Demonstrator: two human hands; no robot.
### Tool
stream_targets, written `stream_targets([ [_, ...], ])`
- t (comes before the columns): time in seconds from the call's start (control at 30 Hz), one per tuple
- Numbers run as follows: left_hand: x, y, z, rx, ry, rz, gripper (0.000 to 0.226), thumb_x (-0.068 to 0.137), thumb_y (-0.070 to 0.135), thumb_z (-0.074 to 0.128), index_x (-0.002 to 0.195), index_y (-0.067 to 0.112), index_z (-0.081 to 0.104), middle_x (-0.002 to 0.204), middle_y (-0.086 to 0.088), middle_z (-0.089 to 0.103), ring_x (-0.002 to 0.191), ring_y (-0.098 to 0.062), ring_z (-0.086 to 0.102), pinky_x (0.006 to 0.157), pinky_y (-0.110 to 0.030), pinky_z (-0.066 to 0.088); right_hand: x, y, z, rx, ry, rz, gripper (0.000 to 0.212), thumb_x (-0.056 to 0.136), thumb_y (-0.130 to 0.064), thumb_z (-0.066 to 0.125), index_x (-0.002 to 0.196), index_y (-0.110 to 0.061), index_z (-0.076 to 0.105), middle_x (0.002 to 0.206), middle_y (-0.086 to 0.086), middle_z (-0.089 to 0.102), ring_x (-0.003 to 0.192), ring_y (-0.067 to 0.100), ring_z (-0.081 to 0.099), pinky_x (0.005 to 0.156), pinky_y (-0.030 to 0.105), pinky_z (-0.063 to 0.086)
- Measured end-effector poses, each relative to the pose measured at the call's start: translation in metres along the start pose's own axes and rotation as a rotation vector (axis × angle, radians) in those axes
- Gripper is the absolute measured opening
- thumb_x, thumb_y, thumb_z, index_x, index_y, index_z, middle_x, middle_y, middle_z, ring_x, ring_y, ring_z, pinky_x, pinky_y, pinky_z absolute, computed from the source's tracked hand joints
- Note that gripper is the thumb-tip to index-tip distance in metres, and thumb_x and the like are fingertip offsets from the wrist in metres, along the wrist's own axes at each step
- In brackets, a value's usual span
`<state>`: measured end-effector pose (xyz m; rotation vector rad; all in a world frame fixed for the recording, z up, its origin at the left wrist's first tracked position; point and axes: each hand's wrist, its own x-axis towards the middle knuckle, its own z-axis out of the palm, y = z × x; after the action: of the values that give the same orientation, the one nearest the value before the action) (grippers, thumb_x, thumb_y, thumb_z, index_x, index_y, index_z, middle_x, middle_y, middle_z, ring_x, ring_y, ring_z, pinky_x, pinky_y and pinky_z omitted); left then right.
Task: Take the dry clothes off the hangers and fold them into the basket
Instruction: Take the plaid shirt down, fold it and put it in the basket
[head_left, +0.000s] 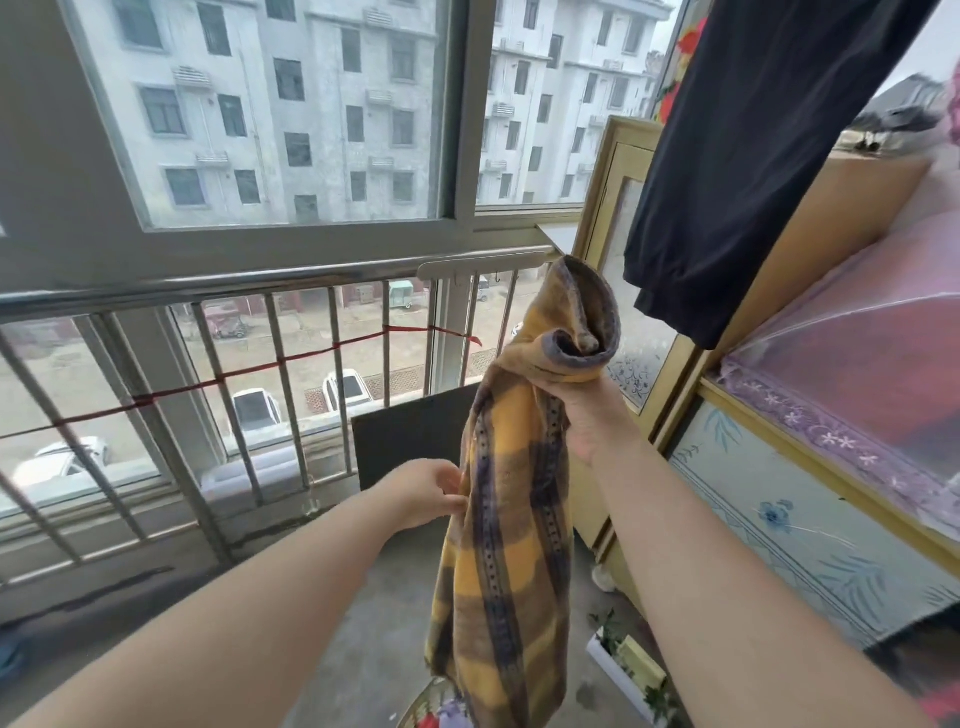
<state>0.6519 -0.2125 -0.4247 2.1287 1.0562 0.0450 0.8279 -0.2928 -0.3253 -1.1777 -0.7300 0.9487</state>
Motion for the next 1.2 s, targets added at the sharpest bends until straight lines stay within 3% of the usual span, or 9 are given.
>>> stream_targets([
  [0.2, 0.001, -0.016, -0.017, 0.051, 0.003, 0.062, 0.01, 0.091, 0.027, 0.057, 0.1, 0.023, 0.054, 0.096, 0.001, 0.063, 0.092, -0.02, 0.059, 0.085, -0.036, 0.05, -0.007, -0.017, -0.03, 0.111, -0.004, 0.027, 0.024, 0.075, 0.01, 0.063, 0.092, -0.005, 0.069, 0.086, 0.009, 0.073, 0.089, 0.029, 0.069, 0.084, 0.041, 0.055],
  [0.3, 0.001, -0.017, -0.042, -0.187, 0.166, 0.041, 0.012, 0.096, 0.02, 0.046, 0.103, 0.026, 0.052, 0.096, -0.003, 0.06, 0.092, -0.022, 0.057, 0.087, -0.042, 0.05, -0.012, -0.021, -0.044, 0.146, -0.084, 0.024, 0.027, 0.071, 0.016, 0.057, 0.08, -0.006, 0.069, 0.077, 0.008, 0.072, 0.079, 0.026, 0.069, 0.076, 0.037, 0.056],
  [0.4, -0.004, 0.0, -0.051, -0.369, 0.085, 0.051, 0.019, 0.086, 0.02, 0.049, 0.103, 0.027, 0.053, 0.101, -0.008, 0.058, 0.1, -0.029, 0.056, 0.089, -0.046, 0.049, -0.013, -0.017, -0.049, 0.176, -0.169, 0.048, 0.026, 0.057, 0.01, 0.057, 0.067, -0.006, 0.075, 0.074, 0.01, 0.073, 0.074, 0.027, 0.071, 0.073, 0.035, 0.059],
  [0.53, -0.012, 0.012, -0.038, -0.168, -0.117, 0.073, 0.064, 0.075, 0.017, 0.064, 0.128, 0.035, 0.034, 0.105, -0.003, 0.054, 0.096, -0.019, 0.058, 0.086, -0.032, 0.05, -0.015, -0.017, -0.05, 0.184, -0.276, 0.067, 0.02, 0.044, 0.004, 0.072, 0.063, -0.004, 0.075, 0.068, 0.01, 0.073, 0.067, 0.027, 0.071, 0.068, 0.035, 0.059],
  [0.67, -0.007, 0.014, -0.027, -0.075, -0.023, 0.195, 0.096, 0.079, 0.014, 0.072, 0.145, 0.048, 0.01, 0.077, 0.006, 0.054, 0.072, -0.007, 0.055, 0.078, -0.023, 0.046, -0.021, -0.02, -0.042, 0.186, -0.485, 0.094, 0.026, 0.042, -0.005, 0.087, 0.064, -0.001, 0.075, 0.067, 0.011, 0.072, 0.063, 0.026, 0.071, 0.065, 0.035, 0.059],
  [0.77, -0.006, 0.019, -0.026, -0.072, -0.13, 0.209, 0.09, 0.075, 0.014, 0.074, 0.13, 0.063, 0.023, 0.089, 0.007, 0.059, 0.087, -0.009, 0.058, 0.088, -0.028, 0.046, -0.018, -0.017, -0.039, 0.213, -0.516, 0.129, 0.037, 0.046, -0.001, 0.087, 0.08, 0.007, 0.073, 0.077, 0.018, 0.072, 0.068, 0.03, 0.072, 0.067, 0.04, 0.06],
  [0.9, -0.004, 0.016, -0.018, 0.104, -0.274, 0.229, 0.041, 0.069, 0.025, 0.078, 0.102, 0.043, 0.061, 0.118, 0.013, 0.048, 0.111, -0.01, 0.049, 0.103, -0.03, 0.039, -0.017, -0.016, -0.038, 0.188, -0.531, 0.126, 0.034, 0.046, -0.003, 0.087, 0.077, 0.003, 0.074, 0.075, 0.016, 0.073, 0.068, 0.029, 0.072, 0.067, 0.038, 0.06],
  [1.07, -0.015, -0.003, -0.008, -0.293, -0.321, 0.089, 0.021, 0.061, 0.021, 0.08, 0.078, 0.032, 0.073, 0.092, 0.007, 0.072, 0.098, -0.015, 0.066, 0.101, -0.037, 0.047, -0.011, -0.023, -0.047, -0.028, -0.281, 0.156, 0.024, 0.067, 0.005, 0.07, 0.089, -0.003, 0.069, 0.088, 0.014, 0.072, 0.089, 0.033, 0.066, 0.086, 0.044, 0.054],
  [1.2, -0.012, -0.007, -0.021, -0.506, -0.033, -0.004, 0.023, 0.069, 0.012, 0.078, 0.089, 0.02, 0.072, 0.095, -0.007, 0.073, 0.098, -0.025, 0.066, 0.096, -0.042, 0.048, -0.005, -0.025, -0.044, -0.182, 0.078, 0.168, 0.03, 0.075, -0.002, 0.073, 0.105, -0.005, 0.068, 0.1, 0.016, 0.071, 0.101, 0.037, 0.064, 0.087, 0.048, 0.052],
])
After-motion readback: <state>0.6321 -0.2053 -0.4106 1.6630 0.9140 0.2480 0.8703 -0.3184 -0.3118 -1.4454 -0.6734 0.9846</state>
